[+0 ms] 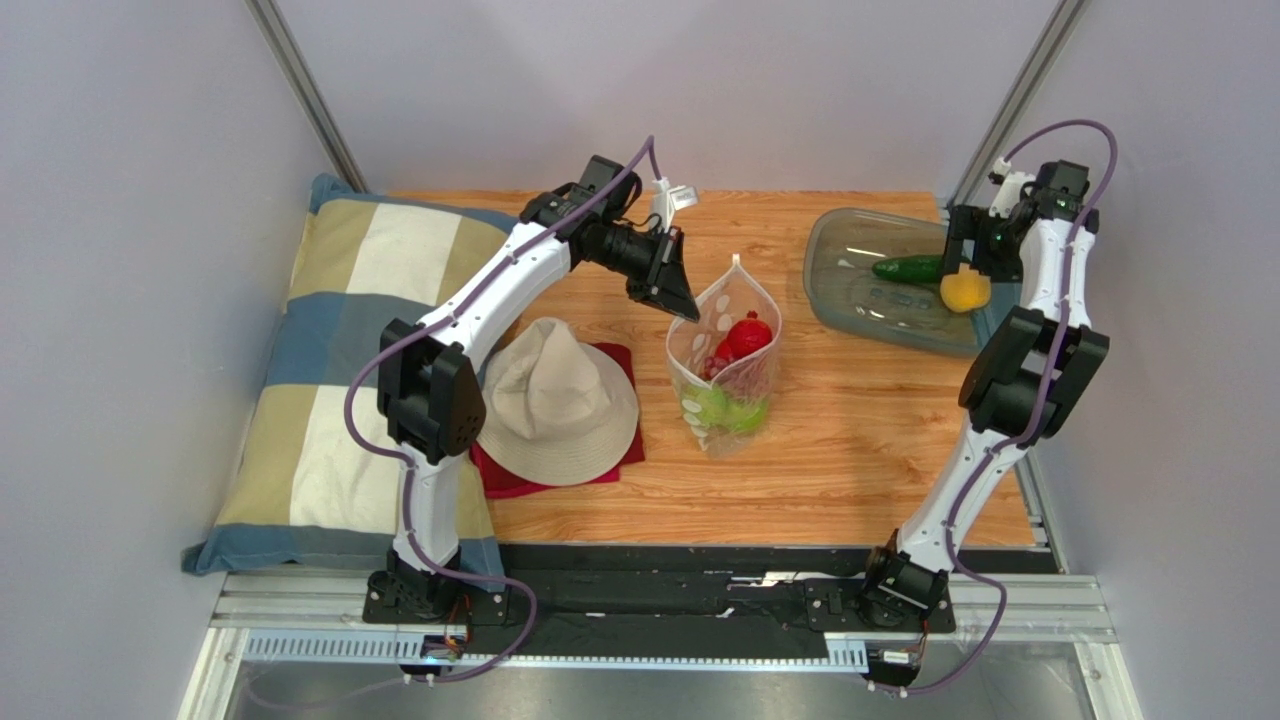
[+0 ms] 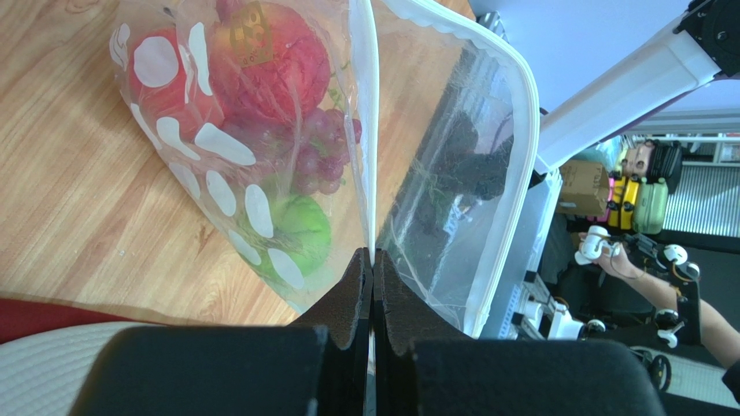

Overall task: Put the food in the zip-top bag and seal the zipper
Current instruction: Pick up the fake fruit from the bin.

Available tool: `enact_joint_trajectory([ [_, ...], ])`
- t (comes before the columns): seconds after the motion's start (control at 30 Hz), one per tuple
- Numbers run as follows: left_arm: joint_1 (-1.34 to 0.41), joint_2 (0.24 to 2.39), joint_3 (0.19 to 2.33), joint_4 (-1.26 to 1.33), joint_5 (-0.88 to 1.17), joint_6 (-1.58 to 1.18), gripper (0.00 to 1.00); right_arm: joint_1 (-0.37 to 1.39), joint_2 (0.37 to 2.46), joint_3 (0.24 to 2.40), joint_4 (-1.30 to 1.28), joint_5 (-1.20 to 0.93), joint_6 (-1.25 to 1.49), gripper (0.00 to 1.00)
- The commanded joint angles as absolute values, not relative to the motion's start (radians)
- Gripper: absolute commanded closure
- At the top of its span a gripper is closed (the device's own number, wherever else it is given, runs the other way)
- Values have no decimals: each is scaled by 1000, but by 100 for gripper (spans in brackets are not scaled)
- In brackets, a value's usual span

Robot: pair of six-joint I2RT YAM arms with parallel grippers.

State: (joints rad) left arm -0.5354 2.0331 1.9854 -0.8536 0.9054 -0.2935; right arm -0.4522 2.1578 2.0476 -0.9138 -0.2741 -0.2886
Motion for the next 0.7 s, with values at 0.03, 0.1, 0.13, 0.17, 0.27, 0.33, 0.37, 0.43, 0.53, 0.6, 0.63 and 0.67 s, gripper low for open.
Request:
enact_joint_trajectory([
  [0.03,-532,2043,2003,-851,907,-287,100,-445,2198,2026,-769,-141,-330,8],
  [0.1,-531,2052,2008,-857,911,-288,100,-445,2207,2005,-738,-140,-347,8],
  [0.13,-529,2060,2009,-861,914,-288,100,-445,2210,1996,-715,-141,-357,8],
  [0.17,-529,2062,2013,-862,914,-287,100,-445,2214,1996,-707,-147,-365,8],
  [0.27,-529,2072,2023,-865,914,-285,100,-443,2244,2000,-670,-141,-382,8],
  [0.33,-529,2082,2032,-877,917,-285,100,-439,2275,2014,-679,-147,-396,8],
  [0.37,-529,2085,2040,-887,916,-284,100,-437,2281,2014,-678,-147,-409,9],
  [0.43,-529,2086,2046,-891,914,-278,100,-437,2290,2010,-678,-169,-420,10],
  [0.53,-529,2086,2051,-894,910,-276,100,-434,2296,2003,-675,-190,-417,13],
  [0.6,-529,2088,2049,-896,913,-279,100,-428,2304,2000,-676,-192,-413,15],
  [0.63,-529,2088,2051,-897,913,-279,100,-426,2307,1997,-675,-190,-413,16],
  [0.67,-529,2088,2055,-899,911,-281,100,-425,2306,1996,-672,-190,-408,18],
])
